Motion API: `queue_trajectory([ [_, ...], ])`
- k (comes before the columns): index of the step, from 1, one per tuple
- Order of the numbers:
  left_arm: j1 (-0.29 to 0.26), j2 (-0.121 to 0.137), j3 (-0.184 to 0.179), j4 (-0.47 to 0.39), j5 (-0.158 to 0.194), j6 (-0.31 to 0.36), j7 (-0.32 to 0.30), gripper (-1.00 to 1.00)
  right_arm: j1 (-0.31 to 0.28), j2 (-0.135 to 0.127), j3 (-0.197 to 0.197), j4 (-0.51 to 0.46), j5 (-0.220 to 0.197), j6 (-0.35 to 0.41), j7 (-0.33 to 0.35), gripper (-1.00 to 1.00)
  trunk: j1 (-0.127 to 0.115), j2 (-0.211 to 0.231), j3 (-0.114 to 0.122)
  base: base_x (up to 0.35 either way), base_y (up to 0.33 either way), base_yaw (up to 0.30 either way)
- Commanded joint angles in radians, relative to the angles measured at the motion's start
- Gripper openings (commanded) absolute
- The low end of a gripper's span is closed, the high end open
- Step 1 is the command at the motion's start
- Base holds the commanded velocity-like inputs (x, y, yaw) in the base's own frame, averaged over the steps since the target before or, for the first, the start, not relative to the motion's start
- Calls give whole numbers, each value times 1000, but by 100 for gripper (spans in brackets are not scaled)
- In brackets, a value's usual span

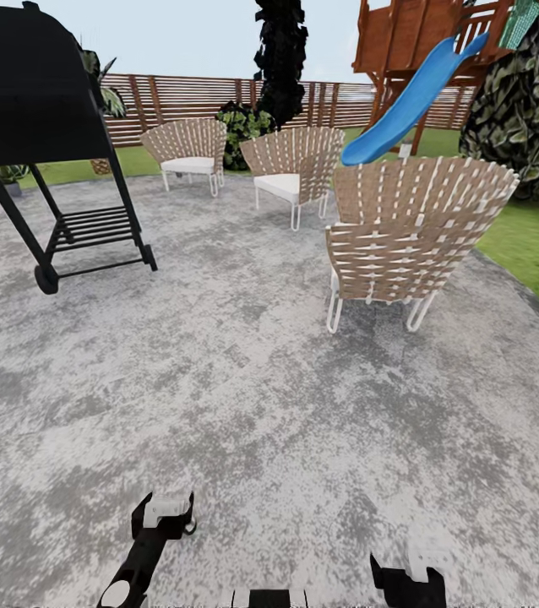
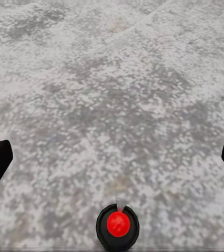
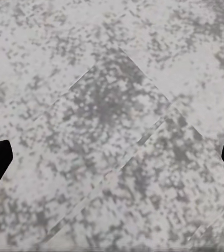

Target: Pick up the pesticide atomizer in the garden and spray insectifuge to fully cover both potted plants in the garden.

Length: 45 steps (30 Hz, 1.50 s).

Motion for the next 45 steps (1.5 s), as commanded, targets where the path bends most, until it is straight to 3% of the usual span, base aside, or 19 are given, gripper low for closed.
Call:
queue_trajectory([
  [1, -1, 0, 0, 1, -1, -3, 1, 100, 1, 0, 0, -3, -1, 6, 0, 100, 0, -1, -5, 0, 0, -15],
  [12, -1, 1, 0, 1, -1, -3, 1, 100, 1, 1, 0, -3, -1, 6, 0, 100, 5, -3, -48, 0, 0, -2],
  [24, -1, 1, 0, -9, -2, -3, 0, 100, 1, -1, 0, -3, -1, 7, 0, 100, 11, -6, -111, 0, 0, 0],
  [35, -1, 0, 0, -120, -3, -3, 1, 100, 1, -3, -4, -16, 7, 10, -2, 100, 11, -6, -115, 0, 0, 0],
  [37, -1, -1, 0, -129, -3, -3, 1, 100, 1, -4, -6, -66, 5, 42, -2, 100, 11, -6, -115, 0, 0, 0],
  [38, -1, -1, 0, -141, -4, -3, 1, 100, 1, -5, -7, -115, 2, 120, -1, 100, 11, -6, -115, 0, 0, 0],
  [42, -1, -2, -1, -181, -4, -2, 1, 100, 1, -6, -9, -199, -2, 289, 6, 100, 11, -6, -115, 0, 0, 0],
  [45, -1, -1, -1, -187, -4, -2, 1, 100, 1, -5, -8, -215, -2, 316, 7, 100, 11, -6, -115, 0, 0, 0],
])
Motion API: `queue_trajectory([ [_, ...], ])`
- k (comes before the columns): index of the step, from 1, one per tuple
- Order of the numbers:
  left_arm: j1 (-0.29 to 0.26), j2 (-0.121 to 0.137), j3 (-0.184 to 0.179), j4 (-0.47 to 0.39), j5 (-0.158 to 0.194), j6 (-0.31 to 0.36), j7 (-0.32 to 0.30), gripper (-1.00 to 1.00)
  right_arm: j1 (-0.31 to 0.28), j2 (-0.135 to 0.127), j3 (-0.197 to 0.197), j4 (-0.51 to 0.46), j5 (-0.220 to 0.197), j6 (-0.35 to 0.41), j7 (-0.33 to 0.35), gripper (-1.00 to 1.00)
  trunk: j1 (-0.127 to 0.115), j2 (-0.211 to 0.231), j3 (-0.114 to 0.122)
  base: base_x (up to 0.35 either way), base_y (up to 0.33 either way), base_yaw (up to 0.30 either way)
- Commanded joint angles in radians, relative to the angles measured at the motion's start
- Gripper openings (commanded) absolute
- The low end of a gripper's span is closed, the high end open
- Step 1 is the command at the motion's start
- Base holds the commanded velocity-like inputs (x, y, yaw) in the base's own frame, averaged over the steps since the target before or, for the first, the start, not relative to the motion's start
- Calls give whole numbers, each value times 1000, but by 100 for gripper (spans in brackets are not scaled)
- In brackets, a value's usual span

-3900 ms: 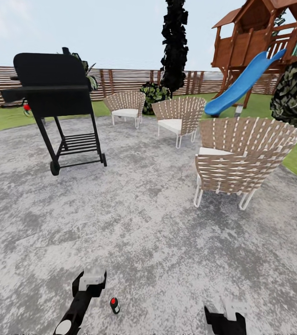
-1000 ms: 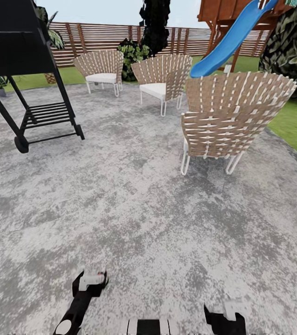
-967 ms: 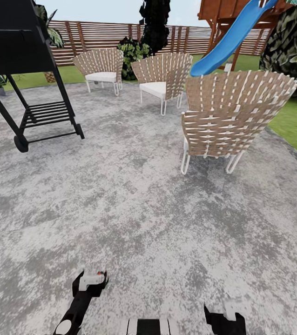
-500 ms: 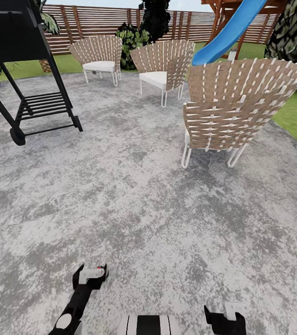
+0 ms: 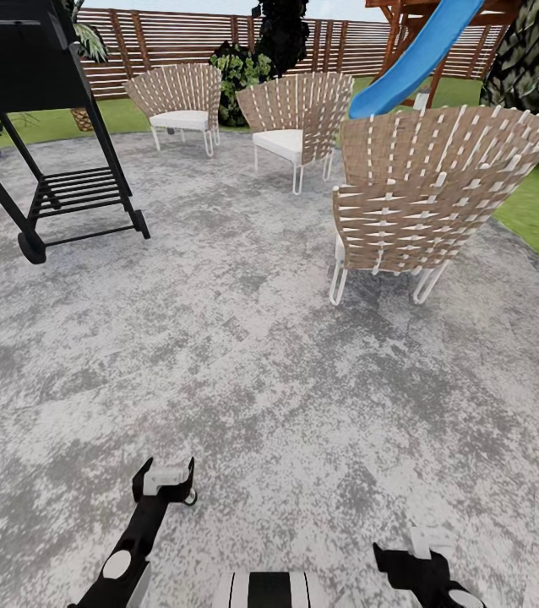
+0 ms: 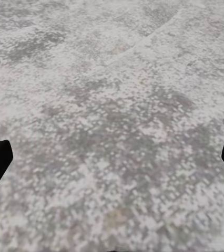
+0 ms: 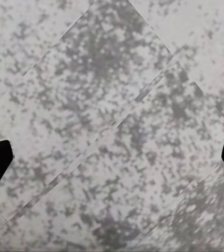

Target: Pick up the pesticide atomizer in the garden and spray insectifuge to fully cover both potted plants in the garden.

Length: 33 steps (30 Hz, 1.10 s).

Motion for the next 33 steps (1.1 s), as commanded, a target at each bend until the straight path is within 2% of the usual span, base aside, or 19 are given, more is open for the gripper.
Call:
queue_trajectory([
  [1, 0, 0, 0, 0, -1, -3, 1, 100, 0, 0, 1, -4, -1, 8, 0, 100, 0, 0, -1, 0, 0, 0],
  [5, 0, 1, 0, -1, -2, -3, 1, 100, 0, 3, 4, -16, 0, 23, 1, 100, 0, 0, -1, 0, 0, 0],
  [7, 0, 1, 0, -1, -1, -3, 1, 100, 0, 3, 5, -19, 0, 26, 0, 100, 1, -1, -8, 0, 0, 0],
  [24, 0, 1, 1, 1, -1, -3, 1, 100, 0, 0, 1, -22, 1, 27, 0, 100, 8, -5, -92, 0, 0, 0],
  [30, 0, 1, 1, 1, -1, -3, 1, 100, 0, 0, 0, -21, 1, 28, 0, 100, 8, -5, -95, 0, 0, 0],
  [33, 0, 1, 1, 1, -1, -3, 1, 100, 0, 0, 1, -21, 1, 28, 1, 100, 10, -5, -108, 0, 0, 0],
])
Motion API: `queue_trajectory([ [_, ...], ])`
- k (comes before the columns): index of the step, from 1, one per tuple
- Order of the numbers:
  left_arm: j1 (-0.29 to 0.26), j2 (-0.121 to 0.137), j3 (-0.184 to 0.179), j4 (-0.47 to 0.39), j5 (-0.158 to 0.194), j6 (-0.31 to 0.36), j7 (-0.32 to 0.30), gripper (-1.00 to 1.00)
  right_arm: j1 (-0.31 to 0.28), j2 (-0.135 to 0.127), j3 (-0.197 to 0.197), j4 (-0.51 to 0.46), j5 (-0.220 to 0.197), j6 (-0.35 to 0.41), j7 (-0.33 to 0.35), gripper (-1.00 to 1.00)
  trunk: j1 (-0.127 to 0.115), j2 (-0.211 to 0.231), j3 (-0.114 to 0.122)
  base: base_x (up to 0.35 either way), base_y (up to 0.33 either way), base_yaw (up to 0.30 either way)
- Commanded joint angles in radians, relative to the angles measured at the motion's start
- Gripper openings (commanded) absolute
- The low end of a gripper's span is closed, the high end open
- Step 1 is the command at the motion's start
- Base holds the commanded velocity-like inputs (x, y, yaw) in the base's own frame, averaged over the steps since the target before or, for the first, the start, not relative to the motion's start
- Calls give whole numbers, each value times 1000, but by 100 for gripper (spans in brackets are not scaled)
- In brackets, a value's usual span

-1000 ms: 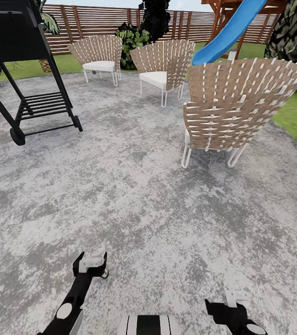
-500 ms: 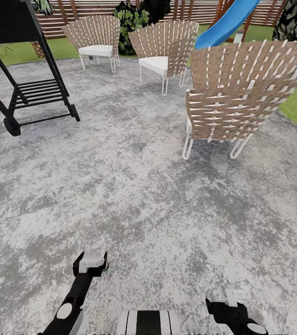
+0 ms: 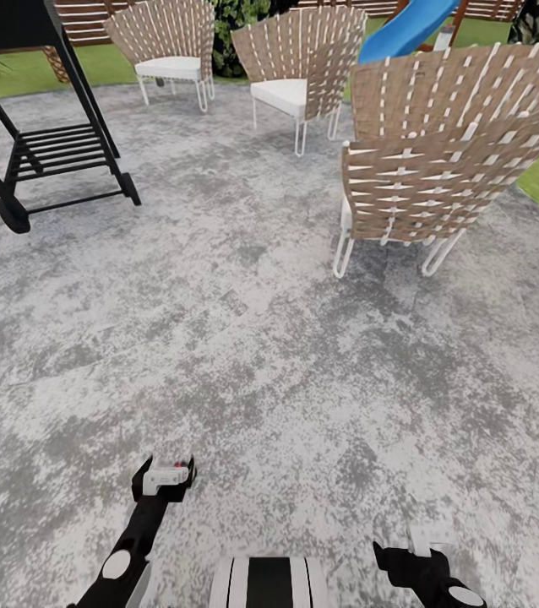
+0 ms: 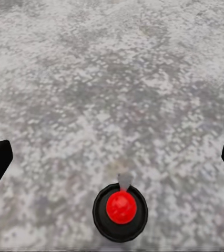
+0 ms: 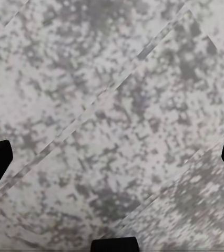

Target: Pick up the pesticide atomizer in the garden and spray insectifuge to fully cover both potted plants in the garden.

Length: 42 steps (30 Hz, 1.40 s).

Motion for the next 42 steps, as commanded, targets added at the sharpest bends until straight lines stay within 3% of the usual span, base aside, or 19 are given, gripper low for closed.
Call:
queue_trajectory([
  [1, 0, 0, 0, 1, -1, -3, 1, 100, 0, 0, 0, -2, -1, 5, 1, 100, 0, -1, -6, 0, 0, 0],
  [9, 0, 0, 0, 1, -1, -3, 1, 100, 0, 0, 0, -2, -1, 5, 0, 100, 4, -2, -48, 0, 0, 0],
  [16, 0, 0, 0, 1, -1, -3, 1, 100, 0, 0, 0, -2, -1, 4, 1, 100, 5, -3, -64, 0, 0, 0],
  [31, 0, 0, 0, 1, -1, -3, 1, 100, 0, 0, 0, -2, -1, 5, 0, 100, 12, -7, -141, 0, 0, 0],
  [35, 0, 0, 0, 1, -1, -3, 1, 100, 0, 0, -1, -2, -1, 5, 0, 100, 12, -7, -142, 0, 0, 0],
  [42, 0, 0, 0, 1, -1, -3, 1, 100, 0, 0, -2, -2, -1, 5, 0, 100, 15, -8, -176, 0, 0, 0],
])
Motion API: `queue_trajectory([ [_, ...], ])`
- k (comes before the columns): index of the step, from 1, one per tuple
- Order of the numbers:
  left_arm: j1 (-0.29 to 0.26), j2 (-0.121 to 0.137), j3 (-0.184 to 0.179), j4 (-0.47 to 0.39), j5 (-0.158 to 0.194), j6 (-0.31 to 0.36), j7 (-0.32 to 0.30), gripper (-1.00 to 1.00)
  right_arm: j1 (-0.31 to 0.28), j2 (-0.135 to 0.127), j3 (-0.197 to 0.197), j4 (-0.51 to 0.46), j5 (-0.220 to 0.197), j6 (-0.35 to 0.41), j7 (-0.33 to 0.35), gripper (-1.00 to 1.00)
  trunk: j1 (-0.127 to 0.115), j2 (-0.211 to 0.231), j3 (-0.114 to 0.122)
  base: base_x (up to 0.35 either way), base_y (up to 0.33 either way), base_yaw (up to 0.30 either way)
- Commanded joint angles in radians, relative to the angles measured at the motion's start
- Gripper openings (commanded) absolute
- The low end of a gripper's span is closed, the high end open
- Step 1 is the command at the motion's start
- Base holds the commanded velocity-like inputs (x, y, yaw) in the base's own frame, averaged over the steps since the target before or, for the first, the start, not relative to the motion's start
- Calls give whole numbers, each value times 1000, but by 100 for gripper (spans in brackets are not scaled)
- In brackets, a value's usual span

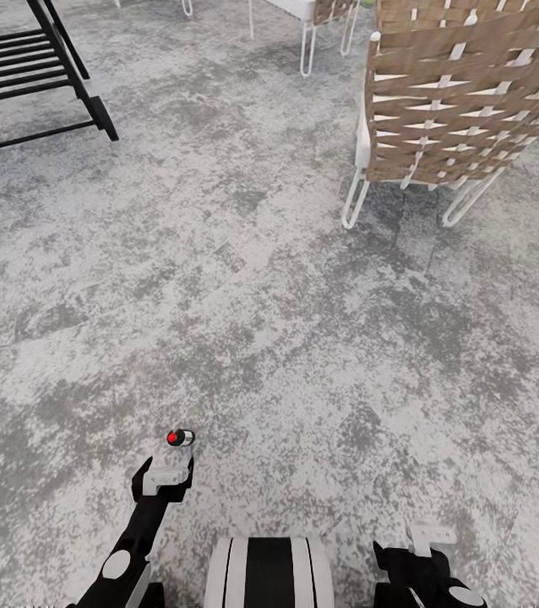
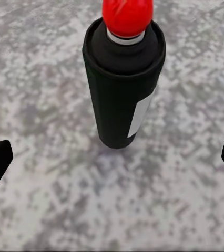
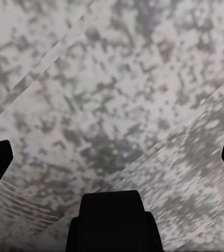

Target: Pick up the pesticide atomizer in the garden and spray insectifuge to fully cover both potted plants in the garden.

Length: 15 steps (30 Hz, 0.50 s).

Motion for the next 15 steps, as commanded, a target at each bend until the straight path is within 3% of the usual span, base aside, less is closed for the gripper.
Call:
queue_trajectory([
  [1, 0, 0, 0, 1, -1, -3, 1, 100, 0, 0, 0, -2, -1, 5, 0, 100, 0, 0, -2, 0, 0, 0],
  [11, 0, 0, 0, 1, -1, -3, 2, 100, 0, 0, 0, -3, -1, 4, 1, 100, 0, 0, -3, 1, 0, 0],
  [15, 0, 0, 0, 1, -1, -3, 2, 100, 0, 0, 0, -3, -1, 4, 1, 100, 0, 0, -3, 171, 0, 0],
])
